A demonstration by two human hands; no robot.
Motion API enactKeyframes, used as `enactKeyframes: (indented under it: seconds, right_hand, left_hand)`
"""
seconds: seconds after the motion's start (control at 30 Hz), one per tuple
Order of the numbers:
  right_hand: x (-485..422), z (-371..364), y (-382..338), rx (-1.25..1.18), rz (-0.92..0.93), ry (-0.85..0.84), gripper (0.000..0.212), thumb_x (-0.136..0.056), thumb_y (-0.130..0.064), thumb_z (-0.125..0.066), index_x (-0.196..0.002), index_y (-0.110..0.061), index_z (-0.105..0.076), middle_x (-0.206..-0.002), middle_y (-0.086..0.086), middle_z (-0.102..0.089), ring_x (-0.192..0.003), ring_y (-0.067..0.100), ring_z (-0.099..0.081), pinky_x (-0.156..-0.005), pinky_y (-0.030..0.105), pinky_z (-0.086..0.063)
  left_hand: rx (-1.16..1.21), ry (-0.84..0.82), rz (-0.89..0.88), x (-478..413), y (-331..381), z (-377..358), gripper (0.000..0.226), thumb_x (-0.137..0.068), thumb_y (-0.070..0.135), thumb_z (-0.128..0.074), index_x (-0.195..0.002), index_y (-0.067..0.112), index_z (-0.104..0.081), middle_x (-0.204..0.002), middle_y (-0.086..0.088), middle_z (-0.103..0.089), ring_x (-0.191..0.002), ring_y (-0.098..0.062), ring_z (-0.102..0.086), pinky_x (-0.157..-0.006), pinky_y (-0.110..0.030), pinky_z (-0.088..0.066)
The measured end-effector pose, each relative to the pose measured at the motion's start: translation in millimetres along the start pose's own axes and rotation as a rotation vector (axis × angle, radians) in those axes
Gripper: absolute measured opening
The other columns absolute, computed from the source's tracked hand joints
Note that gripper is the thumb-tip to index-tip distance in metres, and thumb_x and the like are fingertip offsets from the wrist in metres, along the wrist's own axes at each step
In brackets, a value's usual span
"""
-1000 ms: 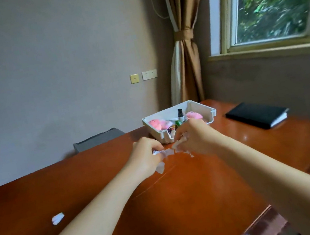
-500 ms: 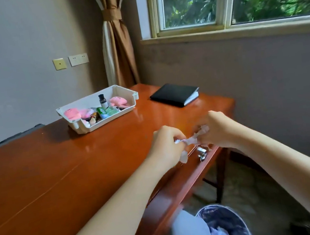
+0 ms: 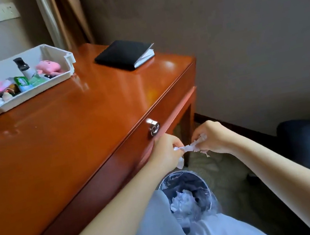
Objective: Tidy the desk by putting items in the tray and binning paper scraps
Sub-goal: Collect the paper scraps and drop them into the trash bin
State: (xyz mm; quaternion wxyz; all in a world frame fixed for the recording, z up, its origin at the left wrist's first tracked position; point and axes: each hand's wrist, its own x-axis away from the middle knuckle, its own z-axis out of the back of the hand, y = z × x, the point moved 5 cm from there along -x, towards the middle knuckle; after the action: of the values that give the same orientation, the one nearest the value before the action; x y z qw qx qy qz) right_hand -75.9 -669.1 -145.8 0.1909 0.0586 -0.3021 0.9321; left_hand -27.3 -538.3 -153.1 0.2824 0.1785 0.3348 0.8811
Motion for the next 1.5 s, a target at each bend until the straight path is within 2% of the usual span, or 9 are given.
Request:
enactKeyframes:
  seconds: [0.1, 0.23, 0.5, 0.57, 0.63, 0.73, 1.03, 1.27, 1.5]
  right_hand:
    - [-12.5, -26.6, 25.0, 0.011, -0.053, -0.068, 0.010, -0.076, -0.004, -0.068, -0.086, -0.004, -0.071, -0.082, 0.011, -0.070, -0.062, 0.016, -0.062, -0.054, 0.020, -0.048]
    - [-30.0, -60.9, 56.1, 0.008, -0.123, -0.122, 0.019, -0.078, -0.003, -0.065, -0.095, -0.003, -0.072, -0.087, 0.009, -0.066, -0.085, 0.027, -0.068, -0.067, 0.030, -0.054]
    - [-53.5, -126.9, 106.6, -0.051, -0.276, -0.202, 0.018, -0.076, -0.008, -0.058, -0.086, -0.006, -0.072, -0.081, 0.011, -0.068, -0.069, 0.019, -0.057, -0.051, 0.020, -0.042]
    - [-56.1, -139.1, 113.1, -0.062, -0.287, -0.227, 0.023, -0.079, -0.009, -0.055, -0.098, -0.009, -0.069, -0.098, 0.010, -0.068, -0.078, 0.020, -0.058, -0.056, 0.020, -0.045]
    - [-57.1, -147.5, 115.5, -0.036, -0.277, -0.273, 0.032, -0.083, -0.008, -0.054, -0.113, -0.010, -0.063, -0.114, 0.010, -0.064, -0.095, 0.025, -0.061, -0.073, 0.026, -0.048]
    - [-57.9, -151.3, 115.7, 0.001, -0.254, -0.307, 0.036, -0.088, -0.008, -0.052, -0.123, -0.008, -0.058, -0.123, 0.013, -0.062, -0.111, 0.030, -0.058, -0.092, 0.034, -0.048]
    - [-49.9, -120.2, 92.4, 0.054, -0.196, -0.258, 0.033, -0.093, -0.014, -0.047, -0.122, -0.006, -0.060, -0.128, 0.010, -0.059, -0.118, 0.029, -0.054, -0.097, 0.034, -0.045]
    - [-28.6, -67.8, 41.3, 0.125, -0.077, -0.190, 0.024, -0.087, -0.014, -0.054, -0.107, -0.014, -0.067, -0.113, 0.007, -0.066, -0.105, 0.024, -0.061, -0.086, 0.028, -0.047]
    - [5.0, -10.5, -40.9, 0.202, 0.173, -0.115, 0.017, -0.088, -0.016, -0.060, -0.102, -0.013, -0.069, -0.108, 0.003, -0.069, -0.098, 0.019, -0.065, -0.088, 0.029, -0.053]
  left_hand:
    - [-0.019, -0.043, 0.048, -14.9, -20.5, -30.9, 0.015, -0.090, 0.017, -0.061, -0.093, 0.008, -0.073, -0.091, -0.005, -0.061, -0.082, -0.017, -0.051, -0.071, -0.026, -0.043]
    - [-0.024, -0.076, 0.135, -32.2, -52.4, -66.4, 0.018, -0.091, 0.014, -0.059, -0.086, 0.002, -0.071, -0.079, -0.004, -0.055, -0.078, -0.017, -0.047, -0.068, -0.023, -0.034]
    - [0.030, -0.146, 0.287, -54.1, -112.3, -126.4, 0.016, -0.092, 0.021, -0.054, -0.081, 0.016, -0.064, -0.097, -0.005, -0.067, -0.086, -0.024, -0.056, -0.079, -0.025, -0.043]
    - [0.041, -0.198, 0.314, -55.7, -122.1, -137.2, 0.016, -0.093, 0.021, -0.051, -0.099, 0.020, -0.065, -0.109, -0.004, -0.067, -0.099, -0.027, -0.061, -0.086, -0.031, -0.049]
    - [0.022, -0.300, 0.323, -55.8, -125.9, -145.2, 0.035, -0.096, 0.021, -0.046, -0.130, 0.019, -0.052, -0.130, -0.006, -0.057, -0.114, -0.026, -0.056, -0.092, -0.032, -0.046]
    - [-0.017, -0.406, 0.320, -54.0, -127.6, -149.5, 0.043, -0.100, 0.021, -0.040, -0.143, 0.018, -0.038, -0.143, -0.007, -0.046, -0.125, -0.027, -0.049, -0.101, -0.035, -0.042]
    - [-0.096, -0.431, 0.192, -39.6, -108.3, -122.3, 0.042, -0.099, 0.025, -0.042, -0.140, 0.014, -0.043, -0.141, -0.011, -0.047, -0.116, -0.027, -0.056, -0.098, -0.034, -0.044]
    - [-0.223, -0.373, 0.009, -13.4, -59.4, -55.2, 0.031, -0.096, 0.032, -0.046, -0.122, 0.018, -0.057, -0.122, -0.006, -0.060, -0.107, -0.024, -0.059, -0.095, -0.039, -0.049]
    - [-0.287, -0.187, -0.191, 47.0, -4.6, 40.5, 0.022, -0.096, 0.033, -0.048, -0.114, 0.025, -0.059, -0.116, 0.005, -0.064, -0.101, -0.011, -0.060, -0.080, -0.021, -0.048]
